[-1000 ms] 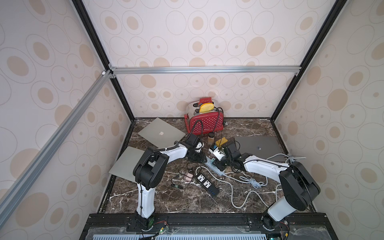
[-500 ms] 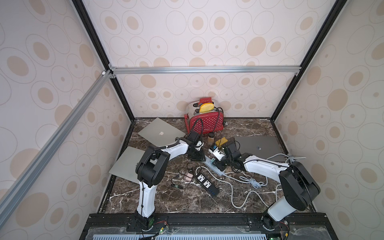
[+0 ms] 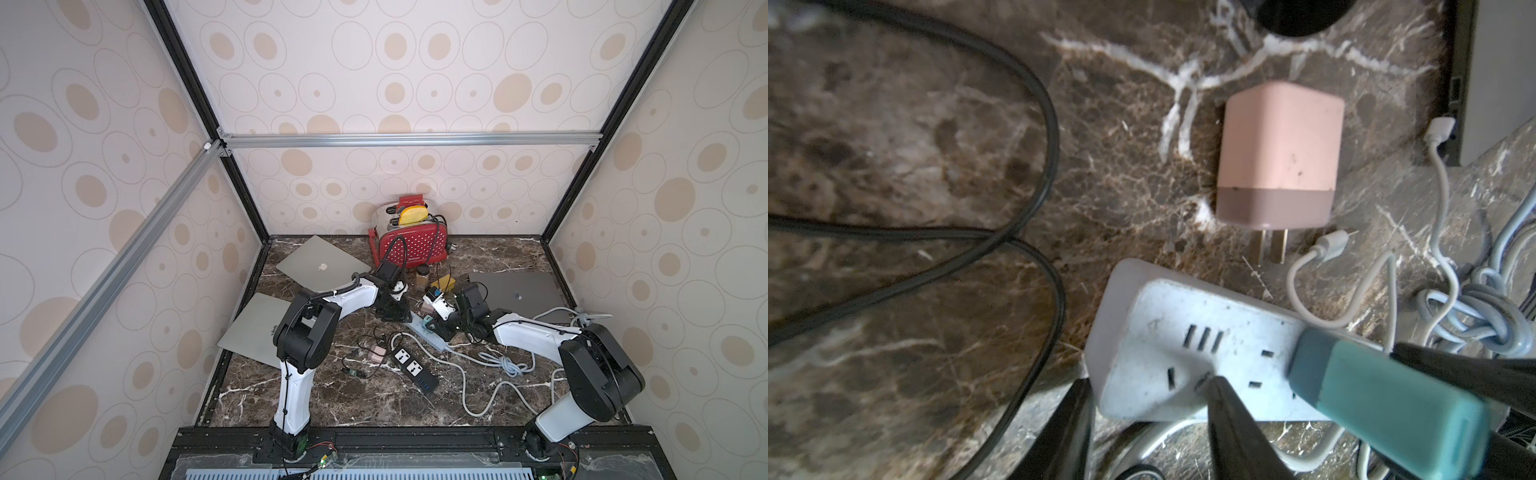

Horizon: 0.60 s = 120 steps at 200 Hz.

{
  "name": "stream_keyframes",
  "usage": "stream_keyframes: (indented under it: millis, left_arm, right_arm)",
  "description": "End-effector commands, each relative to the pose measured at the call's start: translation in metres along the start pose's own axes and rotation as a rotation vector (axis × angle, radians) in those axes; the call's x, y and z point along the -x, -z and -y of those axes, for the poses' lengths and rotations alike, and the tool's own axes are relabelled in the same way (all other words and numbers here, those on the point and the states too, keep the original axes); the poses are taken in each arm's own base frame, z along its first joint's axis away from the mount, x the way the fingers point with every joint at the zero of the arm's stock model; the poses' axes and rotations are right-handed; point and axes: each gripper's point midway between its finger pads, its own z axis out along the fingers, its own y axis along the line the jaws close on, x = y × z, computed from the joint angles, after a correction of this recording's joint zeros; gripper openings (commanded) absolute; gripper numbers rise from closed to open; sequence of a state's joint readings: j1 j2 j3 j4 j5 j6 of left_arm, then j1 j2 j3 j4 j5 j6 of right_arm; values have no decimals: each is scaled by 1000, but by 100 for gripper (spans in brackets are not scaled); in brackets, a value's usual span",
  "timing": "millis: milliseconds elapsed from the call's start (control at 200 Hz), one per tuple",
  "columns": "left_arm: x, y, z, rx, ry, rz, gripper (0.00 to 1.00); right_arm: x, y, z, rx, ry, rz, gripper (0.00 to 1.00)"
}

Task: Unplug the laptop charger
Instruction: Remove the plug from the socket.

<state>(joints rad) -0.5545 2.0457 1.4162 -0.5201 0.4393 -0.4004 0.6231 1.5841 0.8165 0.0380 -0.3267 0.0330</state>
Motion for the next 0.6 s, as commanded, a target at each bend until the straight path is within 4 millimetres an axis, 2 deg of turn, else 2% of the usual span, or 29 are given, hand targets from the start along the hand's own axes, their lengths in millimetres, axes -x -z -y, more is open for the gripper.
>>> stream_keyframes:
  millis: [0,150,220,336,596]
  left_arm:
    - [-47,-50,-46,180,-20,-152,45]
    - [-52,-51,-53,243,-37,-177,45]
    - [-53,-52,-54,244,-33,-177,45]
    - [-54,-53,-54,244,-30,-176,45]
    - [-54,-56,-53,238,-24,-178,45]
  right_arm:
    - [63,22,-44,208,56,239,2]
    - [64,24,-40,193,35,245,2]
    - [59,22,-32,128,32,211,2]
    - [49,16,-30,-34,181,94,2]
    - [60,28,-32,-9,93,182,1]
